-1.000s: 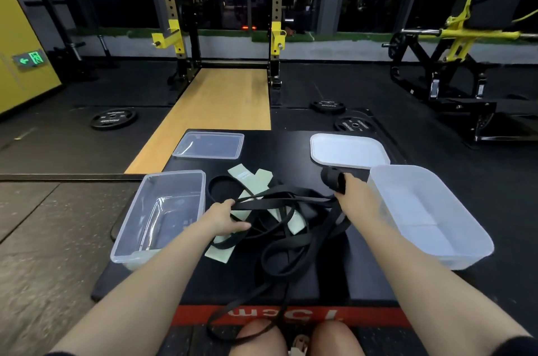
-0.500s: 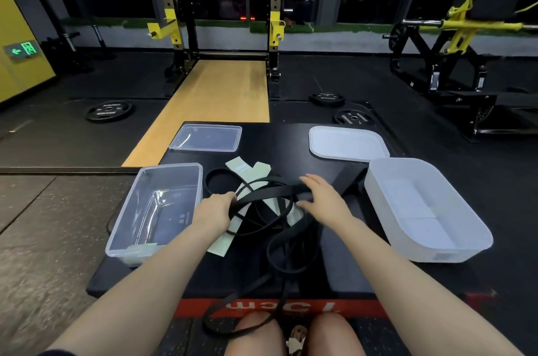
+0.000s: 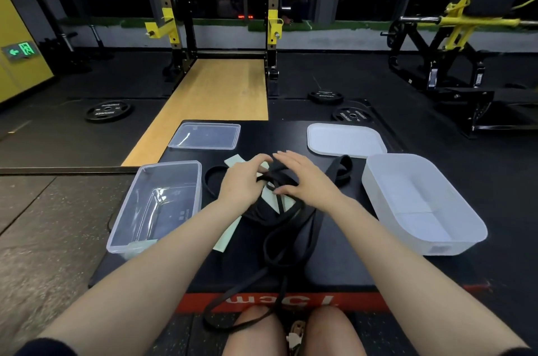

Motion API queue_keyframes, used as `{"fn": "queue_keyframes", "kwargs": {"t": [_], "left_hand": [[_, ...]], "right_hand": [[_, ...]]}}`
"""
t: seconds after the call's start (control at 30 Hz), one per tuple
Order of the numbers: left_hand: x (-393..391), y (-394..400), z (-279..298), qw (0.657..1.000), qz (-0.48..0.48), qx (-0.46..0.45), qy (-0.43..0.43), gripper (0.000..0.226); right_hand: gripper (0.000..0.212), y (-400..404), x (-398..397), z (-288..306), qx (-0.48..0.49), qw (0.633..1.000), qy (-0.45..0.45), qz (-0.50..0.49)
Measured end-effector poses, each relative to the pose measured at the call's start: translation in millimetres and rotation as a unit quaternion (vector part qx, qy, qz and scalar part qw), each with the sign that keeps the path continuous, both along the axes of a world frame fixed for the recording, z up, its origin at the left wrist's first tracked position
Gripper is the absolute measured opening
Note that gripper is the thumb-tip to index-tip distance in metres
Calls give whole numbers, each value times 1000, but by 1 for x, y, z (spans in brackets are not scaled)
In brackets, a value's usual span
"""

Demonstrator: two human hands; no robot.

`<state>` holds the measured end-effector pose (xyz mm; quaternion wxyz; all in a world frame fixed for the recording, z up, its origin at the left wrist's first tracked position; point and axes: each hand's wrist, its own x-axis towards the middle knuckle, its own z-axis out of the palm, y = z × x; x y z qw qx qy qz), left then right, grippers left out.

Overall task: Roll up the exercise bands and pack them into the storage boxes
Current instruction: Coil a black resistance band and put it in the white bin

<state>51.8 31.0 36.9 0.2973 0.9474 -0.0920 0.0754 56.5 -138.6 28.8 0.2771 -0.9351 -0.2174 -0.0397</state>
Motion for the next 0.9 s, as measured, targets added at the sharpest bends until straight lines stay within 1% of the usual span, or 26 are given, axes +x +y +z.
{"fn": "queue_keyframes", "kwargs": {"t": [0.07, 0.1, 0.2, 0.27, 0.33, 0.43, 0.5, 0.6, 0.63, 0.7, 0.8, 0.83, 0.9], "left_hand": [[3, -10, 2, 998, -6, -58, 9, 40], [4, -17, 3, 997, -16, -74, 13, 40], [4, -41, 0, 993, -70, -88, 25, 41], [3, -54, -2, 985, -114, -119, 55, 44], [5, -56, -5, 979, -131, -139, 73, 43], [10, -41, -14, 985, -99, -114, 80, 37], [13, -27, -25, 989, -77, -72, 104, 36], [14, -14, -45, 982, -92, 29, 162, 49], [15, -12, -50, 977, -104, 54, 180, 55], [15, -11, -57, 968, -122, 81, 202, 64], [16, -15, -61, 965, -143, 94, 197, 71], [17, -16, -62, 965, -151, 102, 190, 73], [21, -18, -61, 963, -163, 132, 170, 81]], "right_hand": [[71, -13, 2, 3, -32, 999, 19, 12], [64, -19, 2, 4, -39, 999, 20, 2], [44, -41, 0, 1, -75, 995, -3, -67], [30, -57, -2, -5, -99, 988, -14, -114], [24, -73, -6, -12, -132, 981, -14, -144], [36, -93, -14, -21, -193, 969, -7, -157], [41, -100, -17, -26, -229, 962, 8, -149], [43, -97, -16, -35, -300, 947, 54, -101], [49, -94, -16, -36, -316, 943, 65, -88], [66, -91, -15, -36, -310, 944, 94, -68], [97, -91, -13, -31, -283, 939, 192, -24], [103, -92, -11, -30, -286, 933, 220, -11], [109, -95, -8, -27, -305, 917, 257, 7]]}}
